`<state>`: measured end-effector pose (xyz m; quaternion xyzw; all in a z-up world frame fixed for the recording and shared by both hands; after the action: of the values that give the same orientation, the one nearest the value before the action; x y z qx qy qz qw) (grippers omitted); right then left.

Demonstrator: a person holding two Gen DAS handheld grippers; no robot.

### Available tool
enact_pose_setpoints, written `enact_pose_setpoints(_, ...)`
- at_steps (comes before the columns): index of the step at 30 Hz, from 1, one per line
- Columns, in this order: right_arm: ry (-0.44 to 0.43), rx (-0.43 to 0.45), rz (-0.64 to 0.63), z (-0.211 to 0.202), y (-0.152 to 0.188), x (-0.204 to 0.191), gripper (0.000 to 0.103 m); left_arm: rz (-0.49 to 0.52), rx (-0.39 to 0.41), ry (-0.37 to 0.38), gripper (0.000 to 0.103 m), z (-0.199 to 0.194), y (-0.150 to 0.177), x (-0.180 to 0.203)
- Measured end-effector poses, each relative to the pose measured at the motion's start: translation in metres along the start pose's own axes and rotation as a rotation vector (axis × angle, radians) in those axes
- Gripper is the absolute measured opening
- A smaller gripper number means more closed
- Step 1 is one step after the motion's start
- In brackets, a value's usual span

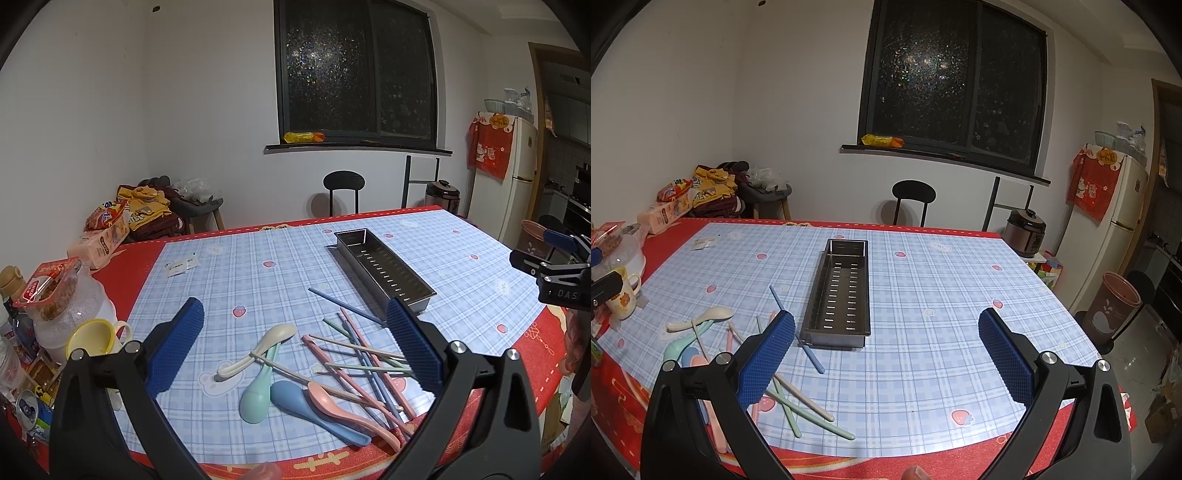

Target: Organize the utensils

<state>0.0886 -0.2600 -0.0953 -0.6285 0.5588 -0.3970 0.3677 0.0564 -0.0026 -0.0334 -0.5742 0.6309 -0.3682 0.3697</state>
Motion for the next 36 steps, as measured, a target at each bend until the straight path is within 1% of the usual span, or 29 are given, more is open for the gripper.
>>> enact_pose_setpoints(8,0.000,-0.002,0.000,0.000,0.000,-0.001,0.098,-0.001,-0.002,0.001,0.097,0.000,0.000,0.000)
enact_pose_setpoints(13,-0.005,-0.006,0.000,0.002,0.001,-0.002,0.098,-0.012,-0.003,0.030,0.097,0.000,0.000,0.000)
enact_pose_setpoints(17,-0.010,-0.013,-0.004,0.004,0.001,-0.004,0.098,-0.011,-0.008,0.033,0.097,0.002,0.000,0.001)
enact_pose_setpoints(20,-0.012,-0.017,-0.003,0.006,0.000,-0.006,0.098,-0.007,-0.017,0.021,0.097,0.004,0.000,0.002)
enact_pose_setpoints(23,-0.013,-0.018,-0.003,0.006,0.000,-0.006,0.098,-0.006,-0.029,-0.016,0.097,0.008,0.002,0.000)
enact_pose_setpoints(25,-0.015,-0.021,-0.001,0.008,0.000,-0.006,0.098,-0.011,-0.043,-0.022,0.097,0.011,0.005,-0.002)
enact_pose_setpoints(29,-0.031,-0.032,0.006,0.012,0.003,-0.008,0.098,-0.023,-0.067,-0.003,0.097,0.019,0.012,-0.004)
enact_pose_setpoints(31,-0.070,-0.042,0.026,0.015,0.006,-0.009,0.098,-0.038,-0.090,0.024,0.097,0.023,0.018,-0.005)
enact_pose_setpoints(33,-0.115,-0.062,0.046,0.020,0.010,-0.012,0.098,-0.092,-0.127,0.068,0.097,0.030,0.026,-0.010)
enact_pose_setpoints(36,-0.153,-0.088,0.043,0.029,0.018,-0.019,0.097,-0.136,-0.145,0.091,0.097,0.036,0.036,-0.020)
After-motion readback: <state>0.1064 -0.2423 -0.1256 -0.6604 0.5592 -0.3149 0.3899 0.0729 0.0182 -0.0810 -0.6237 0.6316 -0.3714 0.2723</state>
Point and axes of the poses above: each gripper's, at about its wrist camera, not at the fingertips, and z roughly the way its jaws point, x to its right, y to its underside, the point moved 7 cm from there along z, roughly the way its jaws point, and after that the axes turned 1 degree about y, right-handed, at the moved point
